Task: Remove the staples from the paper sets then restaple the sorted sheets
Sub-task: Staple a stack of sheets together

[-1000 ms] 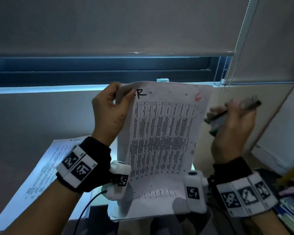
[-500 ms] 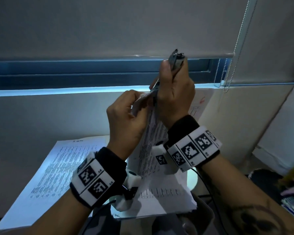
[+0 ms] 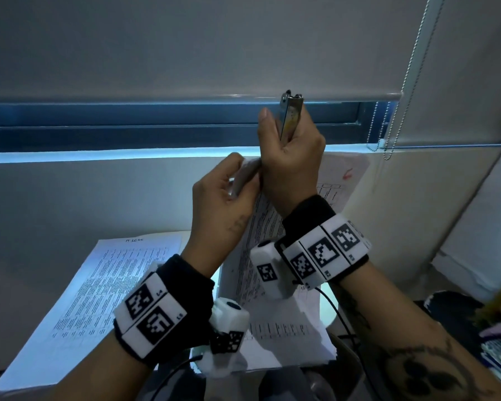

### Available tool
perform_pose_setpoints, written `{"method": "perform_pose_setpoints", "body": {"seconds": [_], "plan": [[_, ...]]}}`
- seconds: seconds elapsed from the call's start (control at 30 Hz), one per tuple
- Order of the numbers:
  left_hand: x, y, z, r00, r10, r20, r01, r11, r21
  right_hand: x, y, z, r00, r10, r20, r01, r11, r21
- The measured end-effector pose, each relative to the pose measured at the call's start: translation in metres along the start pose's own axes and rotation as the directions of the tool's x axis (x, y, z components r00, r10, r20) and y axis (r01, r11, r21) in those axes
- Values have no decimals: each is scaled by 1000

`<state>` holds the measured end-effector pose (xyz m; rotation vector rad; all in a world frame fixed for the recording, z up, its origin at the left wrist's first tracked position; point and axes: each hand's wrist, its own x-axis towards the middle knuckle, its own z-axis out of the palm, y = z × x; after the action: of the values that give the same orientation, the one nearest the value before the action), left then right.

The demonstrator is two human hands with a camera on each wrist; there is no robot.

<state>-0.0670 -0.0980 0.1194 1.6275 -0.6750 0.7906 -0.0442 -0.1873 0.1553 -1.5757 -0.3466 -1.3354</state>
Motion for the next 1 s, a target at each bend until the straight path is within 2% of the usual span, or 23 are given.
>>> {"method": "perform_pose_setpoints", "body": {"seconds": [0.17, 0.33, 0.4, 0.47, 0.53, 0.6, 0.67, 0.73, 0.8, 0.87, 0.9, 0.97, 1.0], "plan": [[3, 1, 2, 1000, 16, -19, -16, 1000, 2, 3, -3, 1, 999, 12, -51, -9, 999, 50], [2, -2, 2, 1000, 17, -12, -17, 1000, 0, 3, 0, -1, 1000, 1, -12, 0, 999, 47], [3, -3, 2, 1000, -17, -17, 17, 999, -33, 4, -2, -4, 1000, 16, 13, -16, 999, 38], [5, -7, -2, 995, -99, -14, 97, 986, -133, 11, -7, -14, 998, 68, 8, -69, 983, 168], [8, -14, -9, 980, -196, -9, 188, 948, -257, 25, -8, -34, 990, 88, -108, -54, 957, 285], [11, -17, -15, 962, -274, 8, 261, 908, -327, 33, -1, -61, 960, 100, -260, 2, 931, 365], [15, -19, -21, 944, -328, 29, 315, 876, -364, 24, 14, -88, 935, 136, -327, -17, 940, 341], [18, -19, -24, 938, -343, 43, 332, 861, -385, -2, 36, -109, 938, 194, -287, -130, 965, 227], [21, -19, -26, 940, -338, 55, 333, 866, -372, -33, 59, -122, 932, 315, -177, -295, 946, 131], [22, -17, -27, 943, -327, 71, 329, 867, -374, -57, 76, -126, 877, 480, -19, -477, 874, 89], [23, -17, -27, 943, -322, 79, 327, 861, -390, -66, 81, -125, 833, 548, 80, -554, 826, 103], [25, -19, -28, 941, -324, 92, 331, 840, -430, -77, 84, -123, 758, 603, 248, -642, 757, 122], [26, -19, -29, 940, -328, 93, 333, 829, -448, -81, 85, -122, 734, 614, 290, -663, 741, 107]]}}
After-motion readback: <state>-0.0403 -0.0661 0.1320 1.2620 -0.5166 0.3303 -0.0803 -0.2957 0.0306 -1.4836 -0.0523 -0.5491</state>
